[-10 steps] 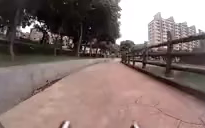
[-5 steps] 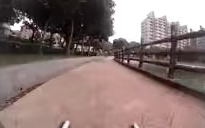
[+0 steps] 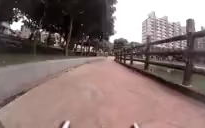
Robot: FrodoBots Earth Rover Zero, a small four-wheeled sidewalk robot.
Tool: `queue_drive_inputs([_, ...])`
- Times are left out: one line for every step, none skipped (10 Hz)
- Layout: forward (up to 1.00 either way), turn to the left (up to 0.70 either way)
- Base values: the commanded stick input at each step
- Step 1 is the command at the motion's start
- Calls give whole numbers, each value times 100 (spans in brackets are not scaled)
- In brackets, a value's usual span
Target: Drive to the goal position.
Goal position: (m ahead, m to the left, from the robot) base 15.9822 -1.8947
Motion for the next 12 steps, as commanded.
queue_drive_inputs([100, 0])
queue_drive_inputs([100, 0])
queue_drive_inputs([100, 0])
queue_drive_inputs([100, 0])
queue_drive_inputs([100, 0])
queue_drive_inputs([100, 0])
queue_drive_inputs([100, 0])
queue_drive_inputs([100, 0])
queue_drive_inputs([100, 0])
queue_drive_inputs([100, 0])
queue_drive_inputs([100, 0])
queue_drive_inputs([100, 0])
